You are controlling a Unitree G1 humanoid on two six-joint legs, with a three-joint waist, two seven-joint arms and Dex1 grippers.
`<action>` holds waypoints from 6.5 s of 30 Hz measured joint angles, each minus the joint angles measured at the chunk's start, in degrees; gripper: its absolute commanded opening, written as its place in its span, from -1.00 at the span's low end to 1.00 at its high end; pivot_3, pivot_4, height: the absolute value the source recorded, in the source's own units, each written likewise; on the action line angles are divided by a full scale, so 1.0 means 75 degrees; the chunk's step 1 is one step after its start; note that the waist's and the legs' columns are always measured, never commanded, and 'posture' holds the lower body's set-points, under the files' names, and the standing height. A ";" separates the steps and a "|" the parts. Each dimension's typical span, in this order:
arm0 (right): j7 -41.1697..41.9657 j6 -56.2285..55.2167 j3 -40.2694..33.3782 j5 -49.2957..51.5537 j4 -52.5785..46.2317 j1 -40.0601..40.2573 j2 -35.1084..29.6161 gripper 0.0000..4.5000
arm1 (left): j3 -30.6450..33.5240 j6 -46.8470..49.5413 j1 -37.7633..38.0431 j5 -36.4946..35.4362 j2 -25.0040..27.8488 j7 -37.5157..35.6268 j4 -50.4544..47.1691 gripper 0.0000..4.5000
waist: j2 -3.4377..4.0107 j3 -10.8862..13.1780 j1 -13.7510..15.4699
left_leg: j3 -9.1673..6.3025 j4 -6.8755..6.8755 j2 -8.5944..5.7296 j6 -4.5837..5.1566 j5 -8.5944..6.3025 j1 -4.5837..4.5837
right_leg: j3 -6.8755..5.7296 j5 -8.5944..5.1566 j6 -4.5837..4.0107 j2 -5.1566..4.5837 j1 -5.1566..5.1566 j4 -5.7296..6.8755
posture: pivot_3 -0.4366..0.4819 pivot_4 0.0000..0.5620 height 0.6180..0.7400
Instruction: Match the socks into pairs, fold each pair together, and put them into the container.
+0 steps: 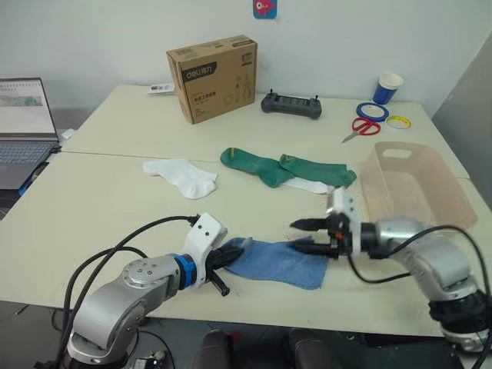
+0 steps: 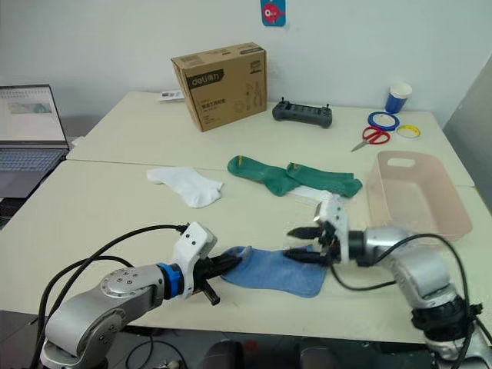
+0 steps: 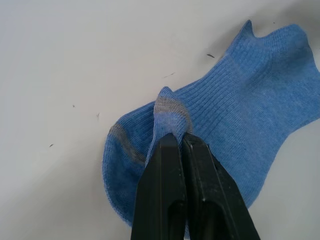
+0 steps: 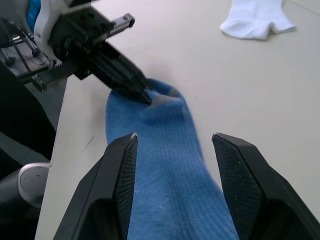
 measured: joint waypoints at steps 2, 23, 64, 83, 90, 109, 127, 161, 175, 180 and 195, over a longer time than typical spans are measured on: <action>-0.0195 -0.0157 0.0088 -0.0176 0.0008 0.0044 0.0150 0.15 | 0.0032 0.0001 0.0004 -0.0124 -0.0065 0.0001 -0.0001 -0.59 | 0.0000 0.0000 0.0003 | 0.0003 0.0001 0.0000 0.0000 0.0000 0.0000 | 0.0002 0.0000 0.0001 -0.0002 0.0001 0.0000 | -0.05 -0.47 1.00; 0.0329 -0.1910 0.0875 -0.1075 0.0857 0.0054 0.0428 -0.78 | -0.0607 -0.3773 -0.0967 0.0561 0.1588 -0.3380 0.1724 -0.32 | -0.0001 -0.0001 0.0019 | 0.0013 -0.0005 -0.0001 0.0000 0.0000 0.0004 | 0.0001 -0.0001 -0.0008 -0.0002 0.0001 -0.0008 | -0.05 -0.47 1.00; 0.1222 -0.2893 0.0439 -0.1744 0.0895 0.1191 -0.1534 -1.00 | -0.1832 -0.5619 -0.1387 0.2283 0.1736 -0.4500 0.3908 -0.99 | 0.0007 -0.0014 0.0015 | 0.0014 0.0000 0.0012 0.0001 0.0000 0.0019 | 0.0007 -0.0019 0.0019 0.0012 0.0009 0.0009 | -0.05 -0.47 1.00; 0.0090 0.1489 -0.1293 0.0604 0.0389 0.0931 -0.1607 1.00 | -0.0157 -0.4549 -0.0649 0.0163 0.1677 -0.4408 0.2070 -0.31 | 0.0008 -0.0013 -0.0011 | 0.0008 -0.0003 0.0015 0.0001 0.0000 0.0018 | 0.0005 -0.0018 0.0018 0.0014 0.0003 0.0020 | -0.05 -0.47 1.00; -0.0280 0.2766 -0.0899 0.0960 -0.0010 0.0869 -0.1420 0.82 | 0.0009 -0.4501 -0.0518 0.0069 0.1737 -0.4182 0.1814 0.57 | 0.0006 -0.0014 -0.0001 | 0.0008 -0.0004 0.0014 0.0001 0.0000 0.0018 | 0.0005 -0.0021 0.0021 0.0014 0.0005 0.0013 | -0.05 -0.47 1.00; 0.0222 0.3477 -0.1057 0.1509 0.1840 -0.0065 -0.1778 -1.00 | -0.0332 -0.4852 -0.0525 0.0285 0.1521 -0.4069 0.1999 0.40 | 0.0014 -0.0011 0.0012 | 0.0018 -0.0002 0.0008 0.0002 0.0000 0.0017 | 0.0010 -0.0020 0.0021 0.0009 0.0007 0.0003 | -0.05 -0.47 1.00; 0.1524 0.3531 -0.0408 0.1318 0.2535 -0.1233 -0.2099 -1.00 | -0.2842 -0.5318 -0.2366 0.2426 0.0447 -0.4343 0.4552 -0.99 | 0.0012 -0.0013 -0.0032 | 0.0000 -0.0005 0.0011 0.0005 -0.0002 0.0014 | 0.0011 -0.0012 0.0009 0.0028 0.0001 0.0006 | -0.05 -0.47 1.00; -0.0119 0.4795 -0.0745 0.2887 0.1651 -0.1801 0.0774 0.53 | -0.2810 -0.5961 -0.2453 0.2727 0.0099 -0.4500 0.5059 -1.00 | 0.0023 -0.0035 0.0005 | -0.0005 -0.0002 0.0014 0.0005 -0.0002 0.0012 | 0.0003 -0.0009 0.0005 0.0028 0.0004 0.0010 | -0.05 -0.47 1.00; 0.0160 0.0508 0.0625 0.0318 0.1573 -0.0804 0.0590 -0.52 | -0.2252 -0.4727 -0.2127 0.2084 0.0895 -0.4913 0.4164 -1.00 | 0.0025 -0.0034 -0.0162 | -0.0013 -0.0007 0.0020 0.0005 -0.0002 0.0012 | 0.0004 -0.0019 0.0022 0.0038 -0.0004 0.0016 | -0.05 -0.47 1.00; 0.0161 -0.0189 0.1359 -0.0595 0.1759 -0.0767 0.0683 -0.99 | -0.1257 -0.4206 -0.1760 0.1597 0.2588 -0.5438 0.3213 -1.00 | 0.0024 -0.0028 -0.0185 | -0.0011 -0.0010 0.0022 0.0005 -0.0001 0.0013 | 0.0003 -0.0024 0.0015 0.0035 -0.0009 0.0018 | -0.05 -0.47 1.00; 0.0323 0.0573 0.0629 -0.0210 0.1310 -0.0769 0.0480 -0.99 | -0.2215 -0.4926 -0.2347 0.2230 0.0724 -0.4217 0.3543 -1.00 | 0.0017 -0.0032 -0.0027 | -0.0019 -0.0009 0.0020 0.0005 -0.0001 0.0013 | 0.0006 0.0000 -0.0011 0.0044 -0.0005 0.0008 | -0.05 -0.47 1.00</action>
